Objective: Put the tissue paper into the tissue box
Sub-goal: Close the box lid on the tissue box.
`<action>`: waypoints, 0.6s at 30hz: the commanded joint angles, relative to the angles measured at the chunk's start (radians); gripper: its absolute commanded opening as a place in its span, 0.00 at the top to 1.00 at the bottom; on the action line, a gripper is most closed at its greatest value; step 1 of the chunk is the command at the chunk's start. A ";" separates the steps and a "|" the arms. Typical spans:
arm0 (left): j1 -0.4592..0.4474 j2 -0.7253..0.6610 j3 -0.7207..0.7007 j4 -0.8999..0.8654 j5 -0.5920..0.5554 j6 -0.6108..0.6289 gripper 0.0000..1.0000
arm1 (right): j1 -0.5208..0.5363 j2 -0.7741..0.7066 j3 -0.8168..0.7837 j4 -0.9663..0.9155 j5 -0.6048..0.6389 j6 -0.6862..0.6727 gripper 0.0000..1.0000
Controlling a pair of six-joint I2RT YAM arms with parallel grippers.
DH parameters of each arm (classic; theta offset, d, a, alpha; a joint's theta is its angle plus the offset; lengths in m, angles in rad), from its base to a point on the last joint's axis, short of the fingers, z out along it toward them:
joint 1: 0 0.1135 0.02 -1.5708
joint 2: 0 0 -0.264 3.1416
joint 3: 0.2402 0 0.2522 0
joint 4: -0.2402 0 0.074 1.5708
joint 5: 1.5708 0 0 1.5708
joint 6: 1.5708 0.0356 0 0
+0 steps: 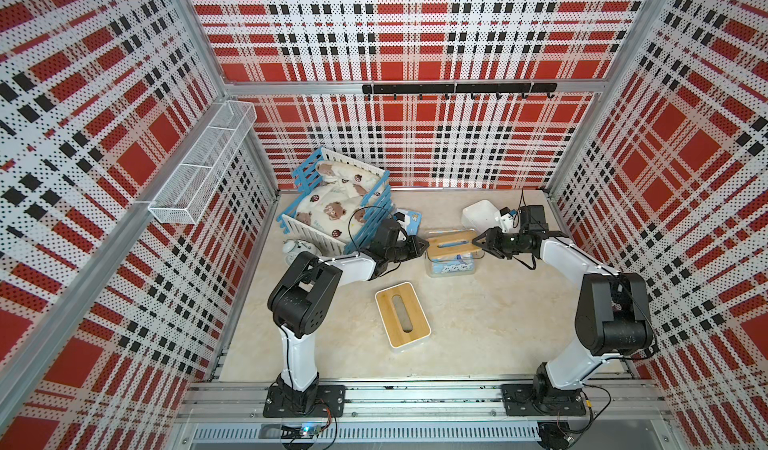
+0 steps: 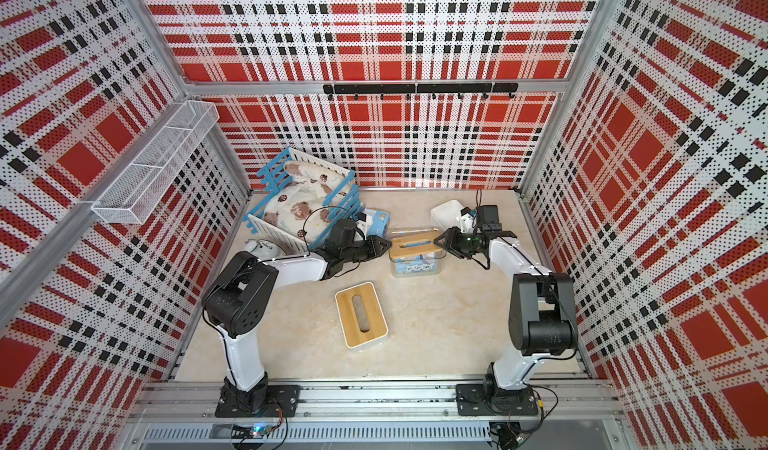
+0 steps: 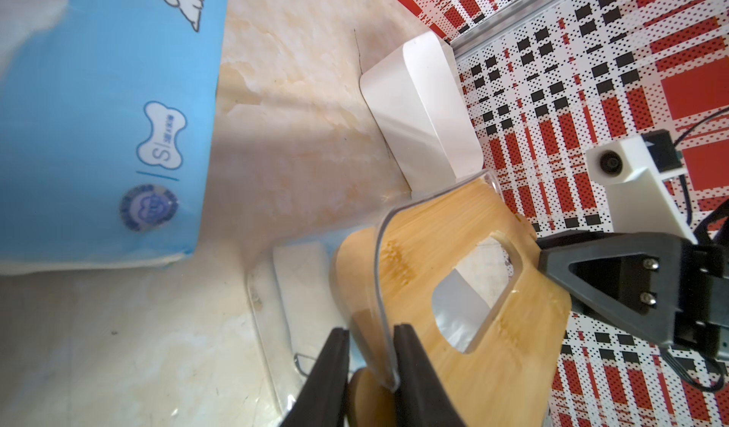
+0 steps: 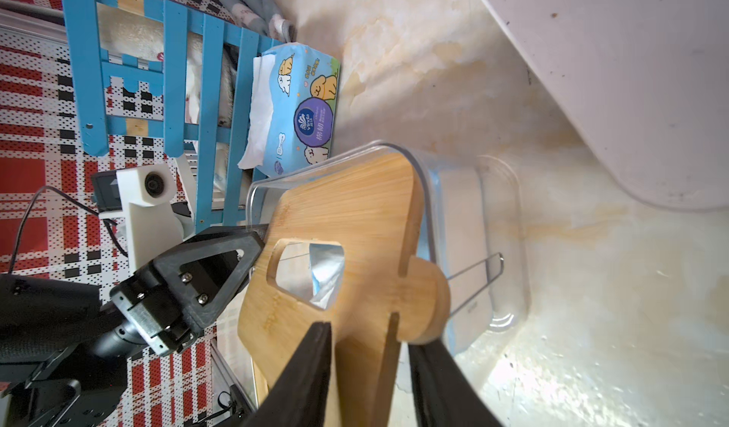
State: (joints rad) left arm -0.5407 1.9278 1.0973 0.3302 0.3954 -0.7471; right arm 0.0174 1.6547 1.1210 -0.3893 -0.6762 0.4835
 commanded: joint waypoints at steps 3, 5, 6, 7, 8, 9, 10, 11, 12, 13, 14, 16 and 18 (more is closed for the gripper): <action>0.002 0.000 -0.028 -0.037 0.000 0.022 0.77 | -0.020 -0.042 0.021 -0.054 0.093 -0.052 0.59; 0.002 0.000 -0.027 -0.036 0.000 0.023 0.77 | -0.022 -0.042 0.023 -0.061 0.103 -0.057 0.59; 0.002 -0.001 -0.027 -0.036 0.000 0.023 0.77 | -0.022 -0.041 0.025 -0.070 0.109 -0.063 0.59; 0.002 0.000 -0.027 -0.036 0.000 0.023 0.77 | -0.022 -0.042 0.028 -0.075 0.115 -0.068 0.59; 0.002 0.000 -0.028 -0.034 0.000 0.023 0.77 | -0.023 -0.043 0.029 -0.084 0.125 -0.074 0.59; 0.002 0.003 -0.027 -0.034 0.000 0.023 0.77 | -0.023 -0.046 0.032 -0.091 0.140 -0.081 0.59; 0.002 0.002 -0.028 -0.034 0.000 0.023 0.77 | -0.025 -0.050 0.034 -0.094 0.153 -0.084 0.59; 0.001 0.003 -0.028 -0.033 0.000 0.023 0.77 | -0.027 -0.055 0.034 -0.097 0.165 -0.088 0.59; 0.001 0.003 -0.026 -0.034 0.002 0.023 0.77 | -0.027 -0.056 0.034 -0.096 0.179 -0.090 0.59; 0.001 0.004 -0.026 -0.034 0.002 0.023 0.77 | -0.027 -0.056 0.034 -0.094 0.184 -0.090 0.58; 0.001 0.004 -0.025 -0.032 0.003 0.023 0.77 | -0.027 -0.052 0.034 -0.092 0.182 -0.090 0.58; -0.001 0.004 -0.025 -0.032 0.002 0.023 0.77 | -0.027 -0.042 0.035 -0.083 0.166 -0.088 0.58; -0.002 0.004 -0.026 -0.032 0.000 0.025 0.77 | -0.027 -0.031 0.033 -0.063 0.138 -0.079 0.57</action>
State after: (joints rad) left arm -0.5407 1.9278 1.0950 0.3367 0.3962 -0.7341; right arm -0.0010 1.6268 1.1381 -0.4519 -0.5453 0.4122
